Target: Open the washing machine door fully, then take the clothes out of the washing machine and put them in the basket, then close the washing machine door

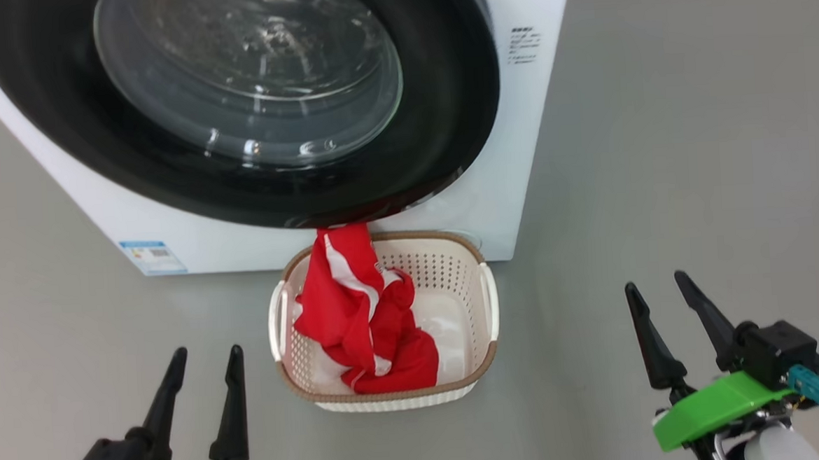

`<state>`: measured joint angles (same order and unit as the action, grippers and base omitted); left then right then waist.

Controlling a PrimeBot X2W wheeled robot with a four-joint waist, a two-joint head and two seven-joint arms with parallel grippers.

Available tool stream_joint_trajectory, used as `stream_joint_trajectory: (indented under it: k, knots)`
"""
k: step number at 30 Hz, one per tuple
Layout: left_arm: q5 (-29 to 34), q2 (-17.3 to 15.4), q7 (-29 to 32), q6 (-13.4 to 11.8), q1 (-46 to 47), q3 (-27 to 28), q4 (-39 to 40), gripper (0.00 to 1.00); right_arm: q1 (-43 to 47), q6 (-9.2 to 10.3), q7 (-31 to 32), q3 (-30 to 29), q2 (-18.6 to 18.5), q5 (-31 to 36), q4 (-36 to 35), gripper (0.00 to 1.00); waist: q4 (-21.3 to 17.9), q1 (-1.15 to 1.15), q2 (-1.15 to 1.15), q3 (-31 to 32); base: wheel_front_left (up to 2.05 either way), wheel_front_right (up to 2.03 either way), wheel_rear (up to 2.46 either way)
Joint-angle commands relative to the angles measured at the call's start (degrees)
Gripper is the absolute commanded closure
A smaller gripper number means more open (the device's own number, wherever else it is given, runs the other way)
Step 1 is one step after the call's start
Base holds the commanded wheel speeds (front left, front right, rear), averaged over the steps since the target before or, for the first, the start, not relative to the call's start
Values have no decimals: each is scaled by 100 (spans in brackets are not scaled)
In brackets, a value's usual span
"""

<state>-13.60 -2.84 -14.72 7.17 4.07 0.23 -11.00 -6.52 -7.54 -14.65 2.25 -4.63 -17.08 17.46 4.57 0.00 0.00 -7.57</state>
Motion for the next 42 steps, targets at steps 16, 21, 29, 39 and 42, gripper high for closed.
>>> stream_joint_trajectory:
  k: [16,21,29,39,42]
  knots:
    - [124,-107,-28,32,-350,286,129,0,728,5,-35,-298,72,4,-300,0,-331,0,0,414,0,0,0]
    - [125,-81,-28,32,-365,332,148,0,748,5,-35,-358,95,21,-319,0,-335,0,0,444,0,0,0]
    - [55,-46,-28,32,-345,366,211,0,730,5,-35,-375,122,36,-315,0,-285,0,0,438,0,0,0]
    - [-50,11,1,0,-422,219,95,100,764,0,1,-480,176,7,-155,100,-302,0,0,442,0,0,0]
    - [-67,48,22,-8,-441,178,-108,100,768,0,6,-481,208,-7,48,100,-302,0,0,443,0,0,0]
